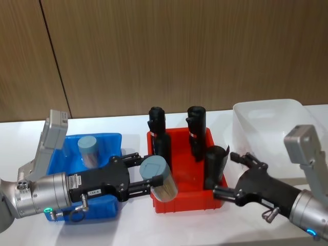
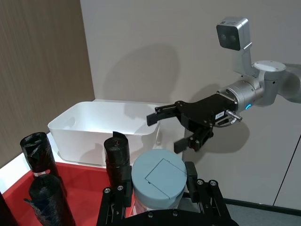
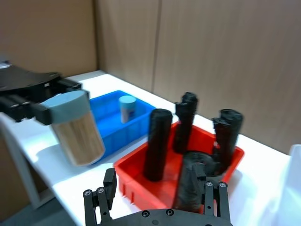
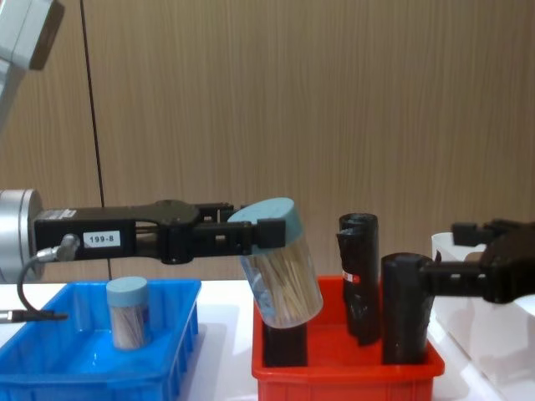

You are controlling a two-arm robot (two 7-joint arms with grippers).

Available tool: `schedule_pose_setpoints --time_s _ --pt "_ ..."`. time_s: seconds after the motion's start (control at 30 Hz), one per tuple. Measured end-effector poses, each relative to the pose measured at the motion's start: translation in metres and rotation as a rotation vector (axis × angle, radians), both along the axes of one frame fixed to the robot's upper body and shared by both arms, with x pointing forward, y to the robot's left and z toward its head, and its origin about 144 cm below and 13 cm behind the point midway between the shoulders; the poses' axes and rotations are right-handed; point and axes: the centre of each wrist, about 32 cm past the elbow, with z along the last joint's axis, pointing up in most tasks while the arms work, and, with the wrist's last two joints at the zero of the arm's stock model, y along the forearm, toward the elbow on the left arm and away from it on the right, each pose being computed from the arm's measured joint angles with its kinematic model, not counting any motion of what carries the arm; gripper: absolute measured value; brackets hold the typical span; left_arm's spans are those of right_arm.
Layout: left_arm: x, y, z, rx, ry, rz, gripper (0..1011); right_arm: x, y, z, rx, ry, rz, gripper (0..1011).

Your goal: Pick the cotton swabs from the blue box and place them into the white box.

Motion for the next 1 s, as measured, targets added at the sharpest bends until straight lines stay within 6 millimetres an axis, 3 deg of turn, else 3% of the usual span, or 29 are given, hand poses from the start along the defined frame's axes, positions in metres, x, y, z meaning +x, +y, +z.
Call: schedule_pose_setpoints --time_s 0.53,1.0 --pt "0.000 0.000 0.000 0.000 0.000 -0.001 671 0.020 0.011 0.006 -0.078 0.046 0.206 1002" --pt "0.000 0.000 0.000 0.000 0.000 -0.001 671 0.037 0.028 0.008 -0.102 0.047 0.276 1002"
